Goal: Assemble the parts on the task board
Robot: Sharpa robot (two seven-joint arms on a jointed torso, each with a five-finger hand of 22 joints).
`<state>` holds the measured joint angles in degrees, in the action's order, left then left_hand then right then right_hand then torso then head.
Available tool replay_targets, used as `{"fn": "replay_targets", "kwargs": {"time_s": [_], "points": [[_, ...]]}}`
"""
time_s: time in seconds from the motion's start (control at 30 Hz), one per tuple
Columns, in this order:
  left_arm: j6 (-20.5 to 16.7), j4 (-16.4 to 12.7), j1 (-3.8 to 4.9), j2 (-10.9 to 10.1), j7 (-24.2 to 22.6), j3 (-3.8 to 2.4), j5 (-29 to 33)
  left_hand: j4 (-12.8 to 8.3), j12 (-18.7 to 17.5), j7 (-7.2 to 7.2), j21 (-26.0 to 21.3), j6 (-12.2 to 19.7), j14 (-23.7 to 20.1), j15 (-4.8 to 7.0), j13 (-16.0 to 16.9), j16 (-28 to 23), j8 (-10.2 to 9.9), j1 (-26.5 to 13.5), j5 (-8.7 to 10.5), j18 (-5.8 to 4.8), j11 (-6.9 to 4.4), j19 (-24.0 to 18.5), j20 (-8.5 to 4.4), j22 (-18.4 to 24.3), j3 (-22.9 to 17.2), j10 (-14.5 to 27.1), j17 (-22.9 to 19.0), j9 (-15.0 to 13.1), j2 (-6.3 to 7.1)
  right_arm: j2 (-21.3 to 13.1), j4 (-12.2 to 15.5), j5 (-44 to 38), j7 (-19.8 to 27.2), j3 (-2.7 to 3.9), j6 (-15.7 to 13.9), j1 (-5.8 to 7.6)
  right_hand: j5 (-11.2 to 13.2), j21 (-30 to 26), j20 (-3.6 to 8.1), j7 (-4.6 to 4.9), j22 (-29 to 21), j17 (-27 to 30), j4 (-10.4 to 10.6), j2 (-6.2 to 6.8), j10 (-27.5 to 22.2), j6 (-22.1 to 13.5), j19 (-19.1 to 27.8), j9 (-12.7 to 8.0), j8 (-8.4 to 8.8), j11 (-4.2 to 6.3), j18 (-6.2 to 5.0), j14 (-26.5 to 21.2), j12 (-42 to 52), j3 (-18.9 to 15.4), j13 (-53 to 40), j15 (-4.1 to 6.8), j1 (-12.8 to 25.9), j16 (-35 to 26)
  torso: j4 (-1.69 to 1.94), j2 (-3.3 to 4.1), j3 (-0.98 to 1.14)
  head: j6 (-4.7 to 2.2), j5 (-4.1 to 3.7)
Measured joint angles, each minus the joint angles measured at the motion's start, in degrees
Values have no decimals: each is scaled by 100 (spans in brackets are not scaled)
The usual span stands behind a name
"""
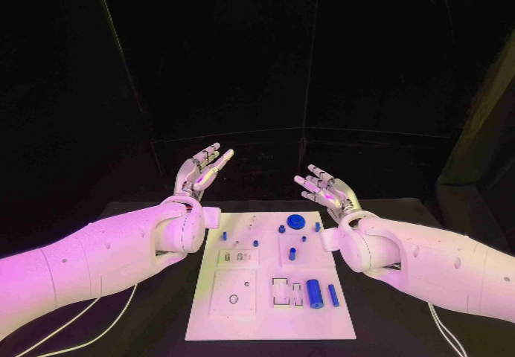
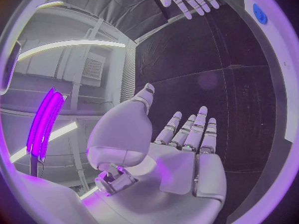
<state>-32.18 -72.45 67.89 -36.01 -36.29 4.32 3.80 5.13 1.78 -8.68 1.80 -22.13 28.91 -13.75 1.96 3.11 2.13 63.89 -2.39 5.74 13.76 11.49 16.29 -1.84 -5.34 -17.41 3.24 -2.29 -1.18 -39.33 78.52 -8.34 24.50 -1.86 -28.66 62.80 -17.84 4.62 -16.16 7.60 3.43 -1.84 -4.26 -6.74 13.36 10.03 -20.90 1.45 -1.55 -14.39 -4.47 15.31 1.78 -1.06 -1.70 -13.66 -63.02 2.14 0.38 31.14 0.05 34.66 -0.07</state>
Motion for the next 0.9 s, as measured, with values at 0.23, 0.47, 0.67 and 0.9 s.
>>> {"fn": "replay_targets", "kwargs": {"time_s": [0.23,0.47,0.67,0.9], "points": [[338,106,38,48,-148,23,95,-20,24,-12,120,-201,362,-40,20,88,34,149,0,1,45,334,37,-64,-20,-238,43,-24,-66,147,-318,-510,-243,-45,851,76,159,397,-27,76,164,-97,-341,-40,1397,1058,-948,116,-224,2,-223,1467,244,104,-102,52,-550,228,0,0,0,1,0],[551,-143,39,-359,-219,17,158,-195,254,-61,560,-928,1267,73,119,384,187,350,-28,94,57,1565,34,-281,-95,-1409,156,-94,-147,-115,-440,-1359,-447,-45,1092,223,307,960,61,243,347,-167,-686,-43,3125,2730,-2168,240,-538,221,-446,3220,481,231,-169,328,-877,503,2,108,-24,-12,-13],[653,-390,11,-483,-230,33,160,-366,510,-200,919,-1920,2016,250,183,621,366,461,-29,314,-44,2476,16,-424,-158,-2560,225,-166,-201,-195,-438,-2270,-593,-47,943,311,449,1243,199,383,405,-178,-949,-6,3914,3564,-2784,245,-592,365,-527,4060,482,333,-174,515,-1046,549,3,319,-47,-73,-20],[754,-620,25,-705,-240,23,43,-544,667,-350,1147,-2667,2686,433,191,749,433,522,-29,400,-197,3130,-57,-473,-191,-3428,243,-173,-207,-284,-427,-3109,-756,75,900,486,452,1574,393,472,508,-208,-1131,22,4530,4145,-3295,245,-592,506,-535,4800,436,487,-180,725,-1148,596,79,525,-70,-146,-58]]}}
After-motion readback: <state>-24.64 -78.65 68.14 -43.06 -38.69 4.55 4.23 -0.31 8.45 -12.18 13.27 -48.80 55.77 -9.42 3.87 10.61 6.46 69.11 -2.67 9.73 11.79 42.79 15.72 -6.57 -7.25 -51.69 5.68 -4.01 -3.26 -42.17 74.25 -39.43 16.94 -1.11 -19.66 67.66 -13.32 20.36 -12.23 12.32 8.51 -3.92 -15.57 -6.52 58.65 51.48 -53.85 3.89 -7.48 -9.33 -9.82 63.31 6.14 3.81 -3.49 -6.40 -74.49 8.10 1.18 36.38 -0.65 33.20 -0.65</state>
